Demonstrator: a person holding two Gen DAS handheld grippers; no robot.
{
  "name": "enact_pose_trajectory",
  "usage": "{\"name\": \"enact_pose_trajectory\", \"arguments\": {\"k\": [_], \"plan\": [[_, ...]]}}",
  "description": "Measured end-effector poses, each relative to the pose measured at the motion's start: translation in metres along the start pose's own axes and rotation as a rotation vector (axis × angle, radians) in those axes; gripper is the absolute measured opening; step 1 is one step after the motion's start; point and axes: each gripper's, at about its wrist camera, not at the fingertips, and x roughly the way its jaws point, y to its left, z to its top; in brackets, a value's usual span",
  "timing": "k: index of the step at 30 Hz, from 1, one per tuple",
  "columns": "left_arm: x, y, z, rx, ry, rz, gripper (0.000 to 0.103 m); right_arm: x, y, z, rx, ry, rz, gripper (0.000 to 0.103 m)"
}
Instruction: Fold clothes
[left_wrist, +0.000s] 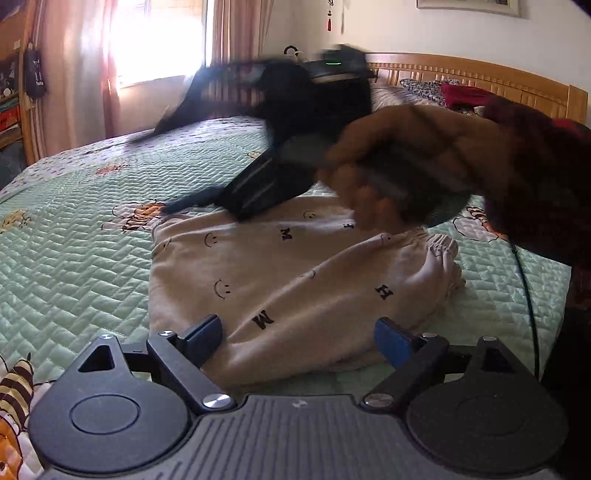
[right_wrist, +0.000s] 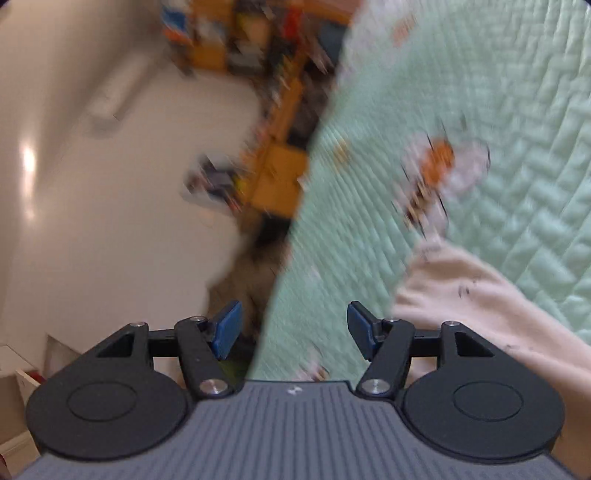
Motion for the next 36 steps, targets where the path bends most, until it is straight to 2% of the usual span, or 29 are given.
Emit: {"name": "enact_pose_trajectory", "arguments": {"k": [2,3,4,5,6,10,12,13,15,16,18,20,21,22,23,24,25,26,29,32,34,36], "plan": [[0.003,0.001,-0.004,-0.015,0.013,-0.003,0.091,0.014,-0.004,0.008,-0.096,0.046,-0.188,0.048],[0.004,0.001,-0.005,-0.015,0.015,-0.002,0.091,0.020,-0.007,0.012,-0.152,0.065,-0.291,0.000],[0.004,0.000,-0.006,-0.011,0.016,0.000,0.091,0.018,-0.013,0.016,-0.138,0.046,-0.310,0.000],[0.004,0.000,-0.006,-0.012,0.015,-0.003,0.091,0.013,-0.021,0.018,-0.091,0.009,-0.288,0.000],[0.002,0.001,-0.006,-0.022,0.011,-0.010,0.091,0.011,-0.021,0.017,-0.100,-0.002,-0.291,0.000],[-0.003,0.007,-0.007,-0.064,0.001,-0.034,0.091,0.004,-0.002,0.009,-0.167,-0.034,-0.335,0.001],[-0.008,0.006,-0.006,-0.066,-0.002,-0.035,0.090,-0.011,0.010,0.008,-0.178,-0.072,-0.321,0.008],[-0.012,0.006,-0.005,-0.065,-0.018,-0.030,0.089,-0.015,0.018,0.008,-0.187,-0.084,-0.298,0.009],[-0.022,0.007,0.000,-0.056,-0.070,-0.017,0.089,-0.014,0.035,0.009,-0.237,-0.063,-0.251,0.012],[-0.023,0.008,0.004,-0.043,-0.096,0.004,0.091,-0.009,0.043,0.009,-0.278,-0.034,-0.259,0.016],[-0.018,0.012,0.009,-0.031,-0.112,0.055,0.096,0.013,0.052,0.012,-0.380,0.048,-0.324,0.018],[-0.004,0.017,0.006,-0.046,-0.072,0.080,0.093,0.036,0.056,0.012,-0.485,0.154,-0.404,0.017],[0.001,0.017,0.003,-0.051,-0.053,0.074,0.085,0.046,0.053,0.012,-0.567,0.199,-0.500,0.011],[0.005,0.016,-0.001,-0.056,-0.035,0.068,0.085,0.055,0.048,0.012,-0.664,0.241,-0.624,0.000],[0.010,0.015,-0.005,-0.061,-0.016,0.062,0.086,0.054,0.043,0.018,-0.669,0.222,-0.674,0.000],[0.014,0.015,-0.008,-0.066,0.003,0.056,0.087,0.048,0.037,0.027,-0.629,0.172,-0.684,0.000],[0.016,0.015,-0.009,-0.076,0.011,0.052,0.088,0.046,0.033,0.031,-0.635,0.146,-0.742,0.000],[0.015,0.016,-0.010,-0.094,0.009,0.045,0.088,0.041,0.028,0.033,-0.617,0.130,-0.751,0.000],[0.014,0.019,-0.010,-0.112,0.000,0.036,0.089,0.011,0.019,0.038,-0.494,0.040,-0.636,0.005],[0.014,0.016,-0.008,-0.102,0.001,0.041,0.091,-0.016,0.042,0.032,-0.476,-0.069,-0.542,0.008],[0.014,0.015,-0.008,-0.103,0.005,0.042,0.092,-0.007,0.049,0.022,-0.475,0.001,-0.475,0.011],[0.016,0.018,-0.006,-0.107,0.009,0.042,0.092,0.007,0.054,0.012,-0.473,0.095,-0.409,0.020]]}}
